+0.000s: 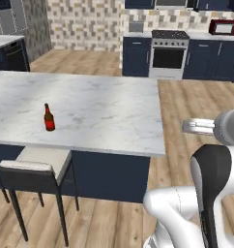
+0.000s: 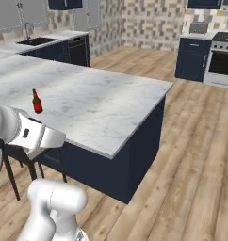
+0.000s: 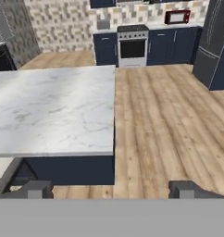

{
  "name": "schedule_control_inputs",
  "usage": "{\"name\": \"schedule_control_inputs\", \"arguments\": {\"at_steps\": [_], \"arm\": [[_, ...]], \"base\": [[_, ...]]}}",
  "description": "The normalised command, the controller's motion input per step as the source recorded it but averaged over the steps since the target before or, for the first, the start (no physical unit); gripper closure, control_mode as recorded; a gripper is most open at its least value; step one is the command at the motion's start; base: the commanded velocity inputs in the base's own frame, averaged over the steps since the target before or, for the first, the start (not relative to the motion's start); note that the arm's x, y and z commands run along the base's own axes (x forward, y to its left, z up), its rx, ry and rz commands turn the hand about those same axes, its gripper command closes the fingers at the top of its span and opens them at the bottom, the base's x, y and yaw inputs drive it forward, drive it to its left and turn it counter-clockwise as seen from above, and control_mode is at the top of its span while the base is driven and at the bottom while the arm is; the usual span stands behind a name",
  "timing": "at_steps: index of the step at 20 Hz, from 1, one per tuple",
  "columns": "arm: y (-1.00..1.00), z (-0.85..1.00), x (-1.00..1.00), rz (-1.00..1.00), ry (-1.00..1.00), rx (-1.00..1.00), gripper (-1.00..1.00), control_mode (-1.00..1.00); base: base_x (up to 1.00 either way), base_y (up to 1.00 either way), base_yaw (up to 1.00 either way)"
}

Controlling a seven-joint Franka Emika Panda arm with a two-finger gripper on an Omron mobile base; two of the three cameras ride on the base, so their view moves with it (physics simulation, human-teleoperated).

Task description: Get the candle and the beer from the cabinet and move them to the dining counter.

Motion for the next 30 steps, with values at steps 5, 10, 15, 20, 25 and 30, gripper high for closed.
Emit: {"name": "schedule_control_inputs", "arguments": {"at_steps": [5,10,15,20,25,30], "arm": [[0.00,0.00,0.00,0.00,0.00,0.00,-1.00,1.00],[0.00,0.00,0.00,0.00,0.00,0.00,-1.00,1.00],[0.00,0.00,0.00,0.00,0.00,0.00,-1.00,1.00],[0.00,0.00,0.00,0.00,0.00,0.00,-1.00,1.00],[0.00,0.00,0.00,0.00,0.00,0.00,-1.00,1.00],[0.00,0.00,0.00,0.00,0.00,0.00,-1.00,1.00]], "base": [[-0.04,-0.99,-0.12],[0.08,-0.98,-0.06],[0.40,-0.96,-0.01],[0.68,-0.88,0.00],[0.85,-0.89,0.00],[0.98,-0.83,0.00]]}}
